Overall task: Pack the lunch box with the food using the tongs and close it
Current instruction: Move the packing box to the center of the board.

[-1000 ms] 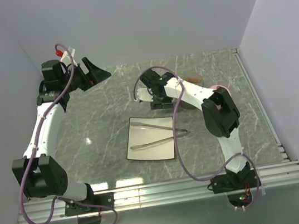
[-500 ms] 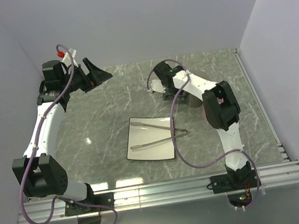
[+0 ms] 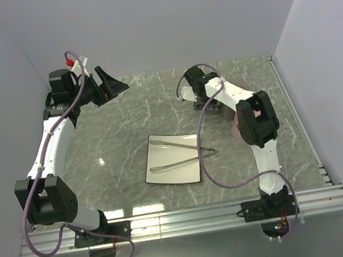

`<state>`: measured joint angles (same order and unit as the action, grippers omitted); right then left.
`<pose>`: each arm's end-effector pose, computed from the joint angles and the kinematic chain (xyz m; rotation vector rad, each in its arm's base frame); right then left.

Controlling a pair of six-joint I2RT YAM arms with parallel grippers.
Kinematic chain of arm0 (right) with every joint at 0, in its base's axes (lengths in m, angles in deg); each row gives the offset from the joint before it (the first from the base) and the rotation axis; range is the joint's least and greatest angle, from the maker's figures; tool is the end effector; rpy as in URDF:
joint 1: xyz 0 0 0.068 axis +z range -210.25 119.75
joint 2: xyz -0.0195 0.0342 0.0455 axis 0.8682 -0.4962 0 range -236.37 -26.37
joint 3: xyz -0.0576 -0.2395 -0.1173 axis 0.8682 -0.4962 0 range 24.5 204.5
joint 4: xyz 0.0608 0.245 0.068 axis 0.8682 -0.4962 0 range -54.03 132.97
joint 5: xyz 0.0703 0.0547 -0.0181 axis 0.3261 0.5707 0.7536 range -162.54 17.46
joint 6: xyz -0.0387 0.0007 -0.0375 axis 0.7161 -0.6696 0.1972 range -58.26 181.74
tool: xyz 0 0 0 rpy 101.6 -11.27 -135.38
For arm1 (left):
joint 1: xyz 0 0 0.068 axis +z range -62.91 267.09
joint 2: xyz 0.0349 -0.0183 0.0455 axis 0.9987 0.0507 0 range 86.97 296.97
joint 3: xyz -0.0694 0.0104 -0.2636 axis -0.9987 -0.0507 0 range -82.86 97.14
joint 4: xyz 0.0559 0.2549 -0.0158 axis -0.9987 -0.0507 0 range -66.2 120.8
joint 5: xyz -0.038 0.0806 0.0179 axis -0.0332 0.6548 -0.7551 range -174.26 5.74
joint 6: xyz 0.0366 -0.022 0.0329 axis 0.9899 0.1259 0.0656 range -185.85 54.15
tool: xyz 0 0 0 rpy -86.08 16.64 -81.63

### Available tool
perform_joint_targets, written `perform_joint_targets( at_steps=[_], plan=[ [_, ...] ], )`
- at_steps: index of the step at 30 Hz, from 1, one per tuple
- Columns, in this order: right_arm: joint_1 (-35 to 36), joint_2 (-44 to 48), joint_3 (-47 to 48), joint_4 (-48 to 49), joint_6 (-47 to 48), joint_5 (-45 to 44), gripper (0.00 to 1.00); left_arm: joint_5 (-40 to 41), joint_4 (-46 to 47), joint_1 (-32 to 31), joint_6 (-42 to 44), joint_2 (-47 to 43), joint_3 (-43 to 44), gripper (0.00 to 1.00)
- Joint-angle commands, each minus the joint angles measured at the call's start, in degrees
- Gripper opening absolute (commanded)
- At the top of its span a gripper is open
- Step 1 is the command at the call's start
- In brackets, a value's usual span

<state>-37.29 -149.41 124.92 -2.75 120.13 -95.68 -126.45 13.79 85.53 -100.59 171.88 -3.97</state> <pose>0.4222 0.1637 0.1969 -1.7538 2.2099 -0.7137 0.3381 -0.0331 0.3712 -0.0807 2.0341 -1.1296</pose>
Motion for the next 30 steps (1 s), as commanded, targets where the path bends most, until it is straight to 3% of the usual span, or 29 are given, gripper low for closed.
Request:
perform_joint_targets(
  at_steps=[1,7,12,17,21,25,30],
  plan=[
    [-1.07,1.23,-0.66,0.01,4.72,-1.91,0.75,-0.26,2.95,0.24,0.02,-0.96,1.97,0.96],
    [-0.81,2.37,4.59,-2.44,-0.37,3.96,0.76,0.62,5.24,0.16,0.46,-2.99,0.65,0.98],
    [-1.08,2.8,21.8,-8.95,-10.21,13.97,0.77,3.34,3.48,0.24,4.49,-5.0,0.56,0.99],
    [-3.7,11.23,27.8,-8.51,-21.7,22.95,0.79,6.51,2.95,0.24,7.84,-8.52,-1.28,0.99],
    [-9.24,21.33,23.87,-7.9,-32.0,31.73,0.79,9.14,0.59,0.24,11.97,-11.5,-0.06,0.99],
    [-16.88,33.28,12.72,-9.2,-39.4,39.56,0.79,15.97,1.63,0.33,14.44,-15.55,-1.9,0.99],
    [-26.82,39.01,5.24,-14.22,-45.03,46.07,0.77,18.29,1.73,0.33,16.46,-18.11,-3.67,0.99]
  ],
)
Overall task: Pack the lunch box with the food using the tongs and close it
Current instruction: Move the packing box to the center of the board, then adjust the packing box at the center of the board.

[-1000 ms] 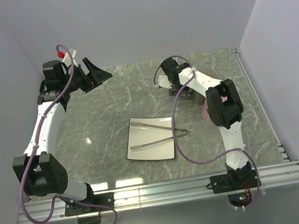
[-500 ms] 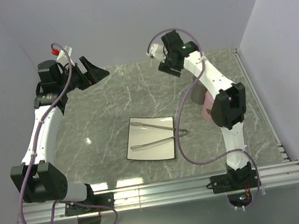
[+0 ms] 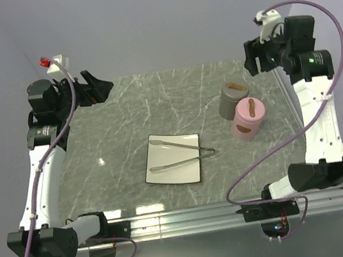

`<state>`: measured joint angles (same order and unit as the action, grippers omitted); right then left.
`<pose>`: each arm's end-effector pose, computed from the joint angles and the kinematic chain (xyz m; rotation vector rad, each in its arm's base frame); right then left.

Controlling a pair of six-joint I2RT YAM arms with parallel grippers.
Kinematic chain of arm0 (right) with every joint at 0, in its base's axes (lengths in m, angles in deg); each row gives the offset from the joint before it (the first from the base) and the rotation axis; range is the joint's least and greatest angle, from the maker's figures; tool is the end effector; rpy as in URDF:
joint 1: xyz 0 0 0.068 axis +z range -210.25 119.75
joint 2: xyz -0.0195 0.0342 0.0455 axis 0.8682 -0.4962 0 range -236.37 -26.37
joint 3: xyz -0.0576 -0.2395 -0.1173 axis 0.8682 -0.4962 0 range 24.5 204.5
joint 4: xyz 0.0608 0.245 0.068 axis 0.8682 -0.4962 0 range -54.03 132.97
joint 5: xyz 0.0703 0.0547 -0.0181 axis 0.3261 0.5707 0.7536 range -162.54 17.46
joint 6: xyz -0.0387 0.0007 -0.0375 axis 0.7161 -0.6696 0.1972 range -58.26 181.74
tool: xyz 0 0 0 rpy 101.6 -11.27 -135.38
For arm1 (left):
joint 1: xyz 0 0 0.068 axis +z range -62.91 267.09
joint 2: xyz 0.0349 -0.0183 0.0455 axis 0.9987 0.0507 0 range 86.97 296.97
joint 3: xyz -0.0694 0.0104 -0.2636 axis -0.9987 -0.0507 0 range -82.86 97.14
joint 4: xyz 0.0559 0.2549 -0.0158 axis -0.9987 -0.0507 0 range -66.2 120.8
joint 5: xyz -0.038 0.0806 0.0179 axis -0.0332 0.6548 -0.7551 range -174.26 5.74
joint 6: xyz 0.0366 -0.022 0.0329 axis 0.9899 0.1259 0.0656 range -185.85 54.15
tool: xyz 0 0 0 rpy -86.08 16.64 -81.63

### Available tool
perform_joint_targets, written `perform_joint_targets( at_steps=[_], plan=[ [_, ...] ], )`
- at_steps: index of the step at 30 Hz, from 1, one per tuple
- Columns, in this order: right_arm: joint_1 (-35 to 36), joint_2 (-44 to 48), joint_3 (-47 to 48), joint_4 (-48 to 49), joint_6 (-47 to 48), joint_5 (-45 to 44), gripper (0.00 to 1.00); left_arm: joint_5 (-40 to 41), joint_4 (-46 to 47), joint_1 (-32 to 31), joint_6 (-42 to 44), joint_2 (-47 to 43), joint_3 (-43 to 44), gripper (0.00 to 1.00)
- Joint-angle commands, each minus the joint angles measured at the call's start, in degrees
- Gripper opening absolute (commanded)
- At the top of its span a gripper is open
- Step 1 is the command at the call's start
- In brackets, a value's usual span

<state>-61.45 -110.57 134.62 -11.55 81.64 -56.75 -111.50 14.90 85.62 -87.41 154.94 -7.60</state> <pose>0.2825 0.0038 0.4855 -0.4981 1.9884 0.0565 0.2603 -0.0230 0.4330 0.0529 1.7547 -0.7031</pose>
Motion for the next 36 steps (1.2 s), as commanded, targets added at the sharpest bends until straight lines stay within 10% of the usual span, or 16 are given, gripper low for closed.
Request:
perform_joint_targets(
  at_steps=[1,24,36],
  plan=[
    [-3.11,1.66,-7.35,-5.94,-6.8,6.89,0.76,3.25,-0.52,0.24,3.63,-0.65,0.67,0.98],
    [-3.73,7.12,-36.2,5.83,-7.86,-2.07,0.69,4.04,-4.05,0.33,2.84,-1.34,-0.99,0.93],
    [-3.73,7.65,-31.05,4.08,-8.3,1.34,0.64,2.99,-3.44,0.33,2.23,-1.43,-1.44,0.93]
  ],
)
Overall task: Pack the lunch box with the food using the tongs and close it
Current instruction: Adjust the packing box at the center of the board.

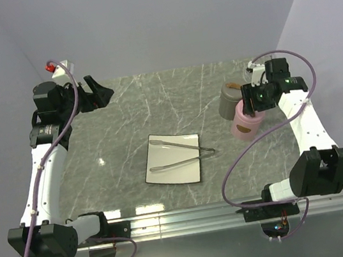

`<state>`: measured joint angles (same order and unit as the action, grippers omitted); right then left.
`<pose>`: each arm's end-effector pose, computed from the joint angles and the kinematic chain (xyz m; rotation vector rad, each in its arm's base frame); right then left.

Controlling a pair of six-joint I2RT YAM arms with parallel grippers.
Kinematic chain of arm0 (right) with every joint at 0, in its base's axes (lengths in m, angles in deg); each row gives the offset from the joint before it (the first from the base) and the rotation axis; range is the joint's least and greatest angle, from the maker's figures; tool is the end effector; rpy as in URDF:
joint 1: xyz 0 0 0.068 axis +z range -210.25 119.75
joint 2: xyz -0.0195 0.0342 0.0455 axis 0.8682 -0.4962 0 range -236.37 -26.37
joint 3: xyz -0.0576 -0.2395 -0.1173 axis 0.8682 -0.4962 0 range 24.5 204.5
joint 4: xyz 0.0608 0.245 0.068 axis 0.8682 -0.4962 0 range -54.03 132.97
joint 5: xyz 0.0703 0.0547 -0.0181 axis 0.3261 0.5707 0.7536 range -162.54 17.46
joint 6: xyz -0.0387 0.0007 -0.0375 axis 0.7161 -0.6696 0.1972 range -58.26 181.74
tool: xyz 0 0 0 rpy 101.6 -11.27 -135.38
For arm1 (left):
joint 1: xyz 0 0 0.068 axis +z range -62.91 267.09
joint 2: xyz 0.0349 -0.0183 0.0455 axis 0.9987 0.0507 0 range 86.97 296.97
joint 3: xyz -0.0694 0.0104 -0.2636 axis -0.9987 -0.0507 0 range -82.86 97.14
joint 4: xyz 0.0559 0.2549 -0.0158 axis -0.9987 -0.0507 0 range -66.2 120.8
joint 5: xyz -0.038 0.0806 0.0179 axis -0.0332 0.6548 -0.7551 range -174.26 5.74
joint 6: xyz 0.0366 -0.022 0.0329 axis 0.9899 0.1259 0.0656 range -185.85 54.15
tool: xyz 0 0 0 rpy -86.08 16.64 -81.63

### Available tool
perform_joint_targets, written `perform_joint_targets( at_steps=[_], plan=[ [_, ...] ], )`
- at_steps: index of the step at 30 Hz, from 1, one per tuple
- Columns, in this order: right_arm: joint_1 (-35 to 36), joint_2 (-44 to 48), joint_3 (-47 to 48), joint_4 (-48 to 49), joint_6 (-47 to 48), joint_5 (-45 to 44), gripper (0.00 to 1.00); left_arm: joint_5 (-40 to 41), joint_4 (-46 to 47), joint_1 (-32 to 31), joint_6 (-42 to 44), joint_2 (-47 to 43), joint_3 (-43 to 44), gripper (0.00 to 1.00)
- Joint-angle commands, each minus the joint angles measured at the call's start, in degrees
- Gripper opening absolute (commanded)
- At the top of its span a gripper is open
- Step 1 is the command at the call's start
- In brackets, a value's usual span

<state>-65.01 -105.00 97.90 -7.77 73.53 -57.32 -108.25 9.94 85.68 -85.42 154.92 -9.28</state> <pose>0.2778 -0.0138 0.3200 -0.2564 2.4982 0.2213 0.2612 -0.0209 0.4140 0.0047 1.8607 -0.6392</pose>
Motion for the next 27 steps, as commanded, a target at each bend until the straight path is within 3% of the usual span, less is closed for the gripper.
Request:
perform_joint_targets(
  at_steps=[1,15,27],
  plan=[
    [-0.17,1.9,7.09,-0.32,-0.45,2.18,0.64,-0.44,1.61,0.27,0.24,-1.32,0.25,0.93],
    [0.09,-11.53,23.53,0.38,-0.8,5.95,0.65,-4.05,2.49,0.18,0.15,0.17,-0.81,0.99],
    [2.91,-19.1,23.89,4.59,-0.72,3.59,0.65,-5.1,3.37,0.27,-0.47,1.31,-1.77,0.99]
  ],
)
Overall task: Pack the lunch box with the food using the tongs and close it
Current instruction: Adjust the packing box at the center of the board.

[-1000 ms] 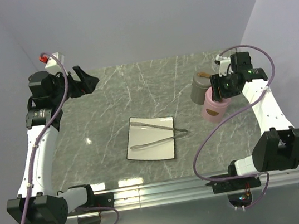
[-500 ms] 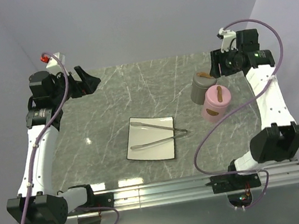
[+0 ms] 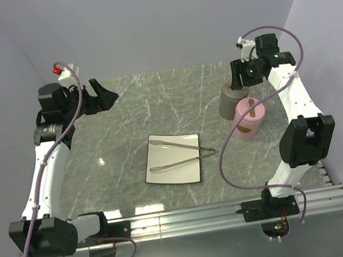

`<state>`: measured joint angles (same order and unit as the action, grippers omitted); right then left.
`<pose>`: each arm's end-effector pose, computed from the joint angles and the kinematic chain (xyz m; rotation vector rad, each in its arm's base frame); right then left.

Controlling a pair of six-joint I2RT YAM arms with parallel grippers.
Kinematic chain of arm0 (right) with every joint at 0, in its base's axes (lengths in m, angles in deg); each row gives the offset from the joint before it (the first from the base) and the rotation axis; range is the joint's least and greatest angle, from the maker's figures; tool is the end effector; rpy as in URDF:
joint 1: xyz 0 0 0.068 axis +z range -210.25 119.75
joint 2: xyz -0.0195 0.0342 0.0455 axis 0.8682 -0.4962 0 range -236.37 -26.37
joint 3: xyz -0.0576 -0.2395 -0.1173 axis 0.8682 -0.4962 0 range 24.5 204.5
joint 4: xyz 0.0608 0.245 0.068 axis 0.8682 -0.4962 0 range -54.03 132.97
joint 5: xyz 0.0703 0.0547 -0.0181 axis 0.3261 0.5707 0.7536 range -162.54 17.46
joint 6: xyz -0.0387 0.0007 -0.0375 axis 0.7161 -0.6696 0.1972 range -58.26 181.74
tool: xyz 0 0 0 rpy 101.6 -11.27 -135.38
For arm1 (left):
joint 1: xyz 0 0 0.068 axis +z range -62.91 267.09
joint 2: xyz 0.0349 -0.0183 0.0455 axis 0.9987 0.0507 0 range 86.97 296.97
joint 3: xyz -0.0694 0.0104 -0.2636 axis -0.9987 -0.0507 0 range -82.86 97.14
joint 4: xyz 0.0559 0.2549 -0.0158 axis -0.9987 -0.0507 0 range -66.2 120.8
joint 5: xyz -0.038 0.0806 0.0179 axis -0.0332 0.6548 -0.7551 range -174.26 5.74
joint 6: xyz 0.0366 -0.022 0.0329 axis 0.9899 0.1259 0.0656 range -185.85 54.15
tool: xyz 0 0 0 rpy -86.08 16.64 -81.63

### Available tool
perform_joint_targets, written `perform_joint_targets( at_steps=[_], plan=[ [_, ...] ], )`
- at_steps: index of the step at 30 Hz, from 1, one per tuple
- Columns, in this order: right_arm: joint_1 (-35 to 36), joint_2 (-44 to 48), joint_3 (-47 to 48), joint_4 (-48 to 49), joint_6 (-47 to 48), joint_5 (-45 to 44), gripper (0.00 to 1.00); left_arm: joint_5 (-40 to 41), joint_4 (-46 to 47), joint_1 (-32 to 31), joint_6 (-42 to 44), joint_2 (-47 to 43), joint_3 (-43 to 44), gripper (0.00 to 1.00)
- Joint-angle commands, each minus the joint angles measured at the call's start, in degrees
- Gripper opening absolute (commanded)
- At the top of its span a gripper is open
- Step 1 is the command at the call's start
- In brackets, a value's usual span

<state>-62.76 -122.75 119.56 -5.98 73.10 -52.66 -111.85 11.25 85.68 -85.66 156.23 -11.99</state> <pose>0.3645 -0.0039 0.3477 -0.3365 2.3784 0.3126 0.2697 -0.0231 0.3948 0.0309 1.9076 -0.7048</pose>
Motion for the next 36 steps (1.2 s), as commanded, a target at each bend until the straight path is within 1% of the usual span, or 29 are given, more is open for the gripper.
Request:
perform_joint_targets(
  at_steps=[1,7,13,22,25,32,34,36],
  plan=[
    [0.66,-1.79,1.88,2.89,-0.54,-1.24,0.65,-1.32,2.15,0.27,-0.31,0.09,0.76,0.99],
    [0.57,-3.82,-0.32,3.42,-1.25,-2.04,0.65,-1.15,2.15,0.27,-0.23,0.53,0.93,0.99],
    [0.57,-4.43,-1.64,2.72,-1.95,-0.37,0.65,-1.5,1.71,0.27,-0.31,0.8,1.55,0.99],
    [1.1,0.13,-3.57,3.33,-1.25,-1.51,0.64,-1.06,1.53,0.27,-0.05,-0.17,1.2,0.99],
    [1.1,2.15,-2.79,3.25,-1.33,-1.51,0.65,-0.01,0.66,0.27,-0.05,-0.09,1.81,0.99],
    [1.01,8.57,2.84,2.46,-2.83,1.39,0.75,1.05,-5.66,0.35,3.81,1.15,5.59,0.99],
    [1.01,11.02,4.42,1.49,-3.09,3.32,0.77,1.66,-6.81,0.44,5.3,0.89,6.21,0.99],
    [1.01,13.57,4.08,1.75,-4.06,5.16,0.8,1.67,-8.74,0.44,6.01,0.71,6.73,0.99]
  ],
)
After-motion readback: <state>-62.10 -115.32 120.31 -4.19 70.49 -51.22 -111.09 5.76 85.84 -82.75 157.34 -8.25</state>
